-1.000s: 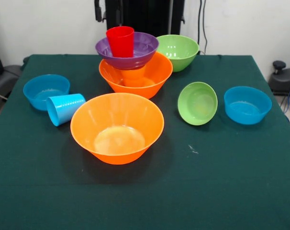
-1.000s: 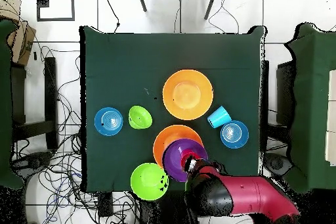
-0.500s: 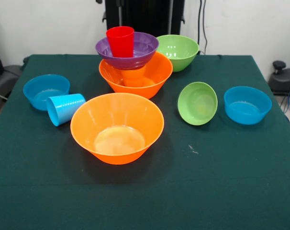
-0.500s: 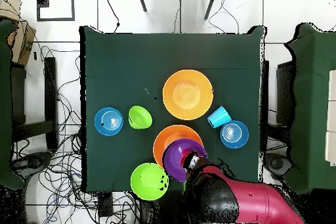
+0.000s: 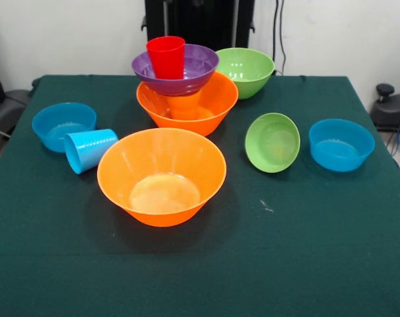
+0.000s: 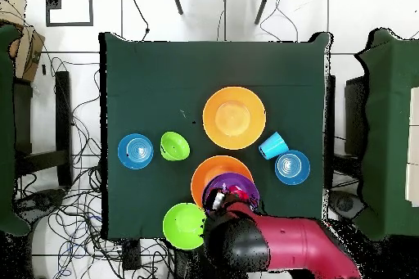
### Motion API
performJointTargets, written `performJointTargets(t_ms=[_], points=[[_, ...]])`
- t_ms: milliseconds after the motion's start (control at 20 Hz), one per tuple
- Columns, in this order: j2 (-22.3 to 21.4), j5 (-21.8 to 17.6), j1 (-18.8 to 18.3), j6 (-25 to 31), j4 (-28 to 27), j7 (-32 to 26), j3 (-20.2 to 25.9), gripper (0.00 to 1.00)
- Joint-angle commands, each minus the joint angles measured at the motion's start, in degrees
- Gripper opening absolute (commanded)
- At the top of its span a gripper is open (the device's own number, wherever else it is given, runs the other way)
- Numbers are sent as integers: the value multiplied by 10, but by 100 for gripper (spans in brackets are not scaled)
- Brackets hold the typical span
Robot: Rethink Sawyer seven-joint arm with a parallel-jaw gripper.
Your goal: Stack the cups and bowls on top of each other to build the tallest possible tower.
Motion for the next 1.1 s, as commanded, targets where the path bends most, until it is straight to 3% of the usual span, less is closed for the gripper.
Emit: performJointTargets(t_ms=[50,400,900,1100], points=[[54,-20,92,79,-57,32,-6,100],[134,-58,183,58,-126,89,-81,100],[247,-58,295,43,-247,108,-175,100],[265,-45,340,51,-286,118,-214,100]])
